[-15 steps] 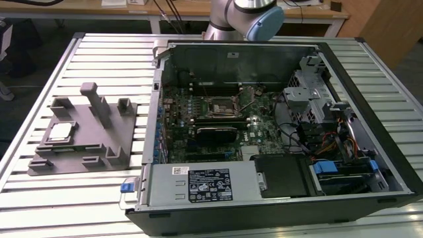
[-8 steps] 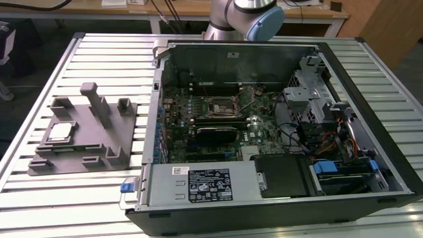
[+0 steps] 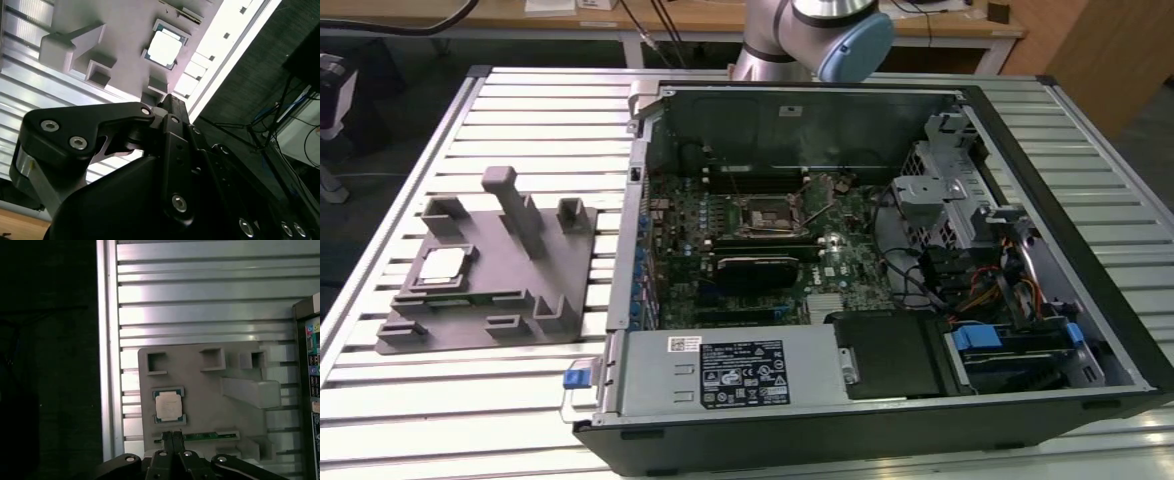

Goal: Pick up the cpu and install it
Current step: 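Pick up the cpu and move it towards the insertion slot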

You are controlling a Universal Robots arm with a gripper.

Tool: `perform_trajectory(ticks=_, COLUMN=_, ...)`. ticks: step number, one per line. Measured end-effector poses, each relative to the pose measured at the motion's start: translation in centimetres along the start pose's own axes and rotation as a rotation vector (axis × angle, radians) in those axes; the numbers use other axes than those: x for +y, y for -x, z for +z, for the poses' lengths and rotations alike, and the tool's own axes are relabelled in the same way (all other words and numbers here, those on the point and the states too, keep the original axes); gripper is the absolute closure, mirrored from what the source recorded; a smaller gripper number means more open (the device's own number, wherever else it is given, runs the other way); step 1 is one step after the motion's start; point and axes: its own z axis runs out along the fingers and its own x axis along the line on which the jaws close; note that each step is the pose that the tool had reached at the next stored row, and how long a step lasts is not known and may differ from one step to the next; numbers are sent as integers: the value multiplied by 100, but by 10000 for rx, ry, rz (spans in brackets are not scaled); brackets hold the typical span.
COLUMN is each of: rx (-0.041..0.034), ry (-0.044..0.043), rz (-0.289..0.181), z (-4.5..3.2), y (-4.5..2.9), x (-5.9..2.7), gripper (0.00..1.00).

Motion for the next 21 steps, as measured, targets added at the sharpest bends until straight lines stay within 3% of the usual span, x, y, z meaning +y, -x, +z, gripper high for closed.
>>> perform_trajectory(ticks=7, rx=51, ry=38, rz=-455, z=70, y=0, x=-11, gripper=89)
perform_trajectory(ticks=16, rx=260, ry=33, rz=-608, z=222, y=3, x=-48, gripper=89)
perform_trajectory(ticks=21, rx=446, ry=28, rz=-658, z=302, y=25, x=-54, gripper=89)
